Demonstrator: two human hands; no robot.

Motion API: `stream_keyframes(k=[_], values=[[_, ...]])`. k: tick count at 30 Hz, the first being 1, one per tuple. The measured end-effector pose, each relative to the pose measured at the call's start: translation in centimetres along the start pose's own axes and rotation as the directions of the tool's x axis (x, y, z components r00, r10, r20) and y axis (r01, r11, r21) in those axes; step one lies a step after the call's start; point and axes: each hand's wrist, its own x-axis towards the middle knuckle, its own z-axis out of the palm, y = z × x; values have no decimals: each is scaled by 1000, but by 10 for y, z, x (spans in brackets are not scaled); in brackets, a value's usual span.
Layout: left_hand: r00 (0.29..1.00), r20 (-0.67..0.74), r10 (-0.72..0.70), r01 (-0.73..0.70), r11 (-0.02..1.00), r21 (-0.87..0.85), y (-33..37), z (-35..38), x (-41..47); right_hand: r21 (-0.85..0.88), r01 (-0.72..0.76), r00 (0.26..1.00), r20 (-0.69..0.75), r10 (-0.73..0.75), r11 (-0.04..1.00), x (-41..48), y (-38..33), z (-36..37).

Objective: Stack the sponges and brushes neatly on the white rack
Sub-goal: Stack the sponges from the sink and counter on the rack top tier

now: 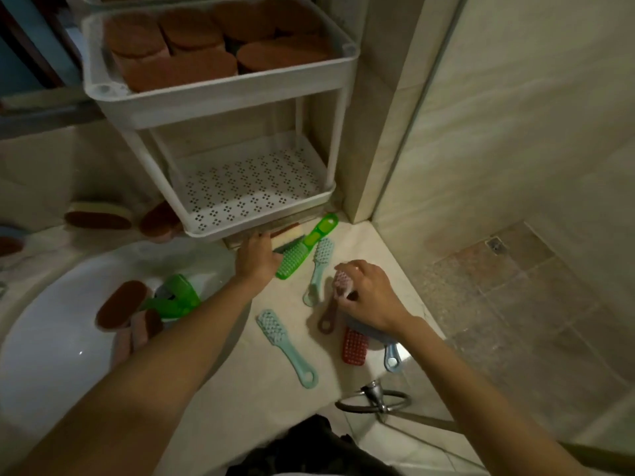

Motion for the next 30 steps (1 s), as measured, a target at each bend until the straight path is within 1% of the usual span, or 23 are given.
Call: stream_keyframes(k=[2, 5, 7, 9, 11, 14, 16, 18, 21, 23, 26, 28, 30], values=[[999, -31, -8, 7, 998, -55, 1, -4, -4, -71, -30, 996, 84, 36, 997, -11, 13, -6], [995, -98, -12, 0, 993, -119, 0, -5, -12, -159, -78, 959, 257, 117, 984, -23, 25, -11], [985, -171, 1, -22, 992, -126, 0, -4, -19, -184, -87, 942, 304, 141, 979, -29, 27, -9], [975, -222, -17, -20, 986, -165, 1, -6, -27, -212, -77, 941, 307, 141, 974, -32, 26, -5], [970, -238, -47, -9, 973, -230, 2, -10, -34, -227, -84, 946, 287, 149, 970, -34, 25, -1], [976, -197, -92, 32, 957, -288, 3, -13, -41, -230, -98, 959, 237, 153, 968, -34, 20, -1], [978, -184, -97, 30, 941, -338, 4, -17, -46, -200, -89, 981, 153, 121, 976, -31, 13, -3], [976, -197, -94, 1, 904, -427, 7, -23, -51, -113, -89, 994, 55, 96, 990, -26, 3, -6], [959, -271, -84, -63, 869, -491, 12, -41, -63, -44, -57, 995, -85, 54, 997, -15, -17, -18], [929, -367, -55, -131, 876, -463, 15, -58, -70, -36, -24, 984, -177, 18, 999, -5, -31, -32], [838, -546, -1, -254, 885, -391, 18, -89, -78, -55, 40, 951, -304, -55, 998, 9, -58, -61], [736, -675, 52, -353, 880, -318, 18, -111, -78, -34, 68, 922, -379, -76, 997, 18, -78, -82], [617, -782, 86, -424, 874, -238, 18, -134, -77, -6, 82, 900, -430, -77, 997, 25, -100, -103]])
